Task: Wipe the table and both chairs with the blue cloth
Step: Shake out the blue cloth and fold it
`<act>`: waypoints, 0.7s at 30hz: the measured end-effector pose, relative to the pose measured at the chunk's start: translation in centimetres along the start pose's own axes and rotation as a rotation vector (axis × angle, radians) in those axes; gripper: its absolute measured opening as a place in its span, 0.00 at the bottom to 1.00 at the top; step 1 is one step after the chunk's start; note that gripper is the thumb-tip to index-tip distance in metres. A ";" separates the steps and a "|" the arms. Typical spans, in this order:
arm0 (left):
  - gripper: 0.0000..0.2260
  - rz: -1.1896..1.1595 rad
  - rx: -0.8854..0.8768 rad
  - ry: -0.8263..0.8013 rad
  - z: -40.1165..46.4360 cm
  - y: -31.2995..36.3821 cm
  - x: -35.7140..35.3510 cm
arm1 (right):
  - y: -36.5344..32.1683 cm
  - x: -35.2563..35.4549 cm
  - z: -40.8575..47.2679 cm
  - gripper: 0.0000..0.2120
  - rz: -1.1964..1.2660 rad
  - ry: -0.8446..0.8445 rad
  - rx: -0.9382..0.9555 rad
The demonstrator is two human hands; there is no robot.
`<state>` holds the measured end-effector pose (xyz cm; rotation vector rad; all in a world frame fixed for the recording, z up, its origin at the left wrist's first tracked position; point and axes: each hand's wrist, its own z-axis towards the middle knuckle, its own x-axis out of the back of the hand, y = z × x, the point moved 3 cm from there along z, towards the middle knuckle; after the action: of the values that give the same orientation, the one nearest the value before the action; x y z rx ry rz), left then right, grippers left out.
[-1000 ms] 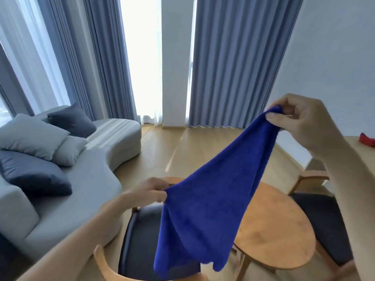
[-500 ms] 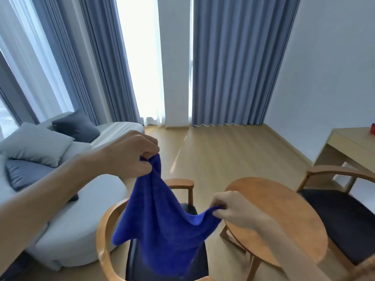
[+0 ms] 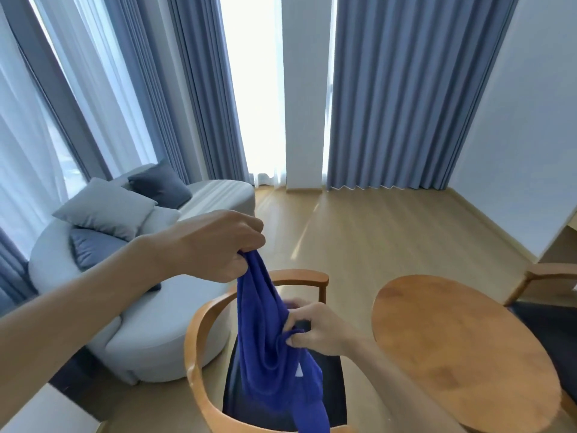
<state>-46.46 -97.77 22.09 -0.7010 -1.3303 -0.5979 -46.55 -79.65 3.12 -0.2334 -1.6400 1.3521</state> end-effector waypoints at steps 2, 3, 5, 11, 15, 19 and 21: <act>0.04 -0.002 0.013 0.020 -0.2 -0.2 0.1 | -0.3 -0.6 -0.3 0.04 0.003 0.057 0.015; 0.04 -0.006 0.020 0.023 -0.2 -0.2 0.2 | -0.6 -1.0 -0.5 0.04 0.004 0.100 0.032; 0.05 -0.035 0.025 0.021 -0.1 0.0 0.4 | -1.9 -1.8 -0.6 0.05 0.015 0.196 0.091; 0.03 -0.039 0.020 -0.017 0.6 1.1 0.2 | -5.1 -1.1 0.6 0.05 -0.012 0.465 0.260; 0.03 0.040 0.055 -0.117 0.7 1.4 0.2 | -4.9 -0.7 1.2 0.08 -0.165 0.328 0.323; 0.03 0.028 0.073 -0.159 0.2 1.0 -0.3 | -3.7 -0.7 1.9 0.11 -0.324 0.236 0.307; 0.04 0.007 0.066 -0.150 -0.3 0.7 -0.5 | -3.0 -0.6 1.9 0.10 -0.329 0.220 0.281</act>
<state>-45.84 -97.51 21.51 -0.7069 -1.4799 -0.5008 -46.44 -82.39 5.46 0.0531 -1.2270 1.2368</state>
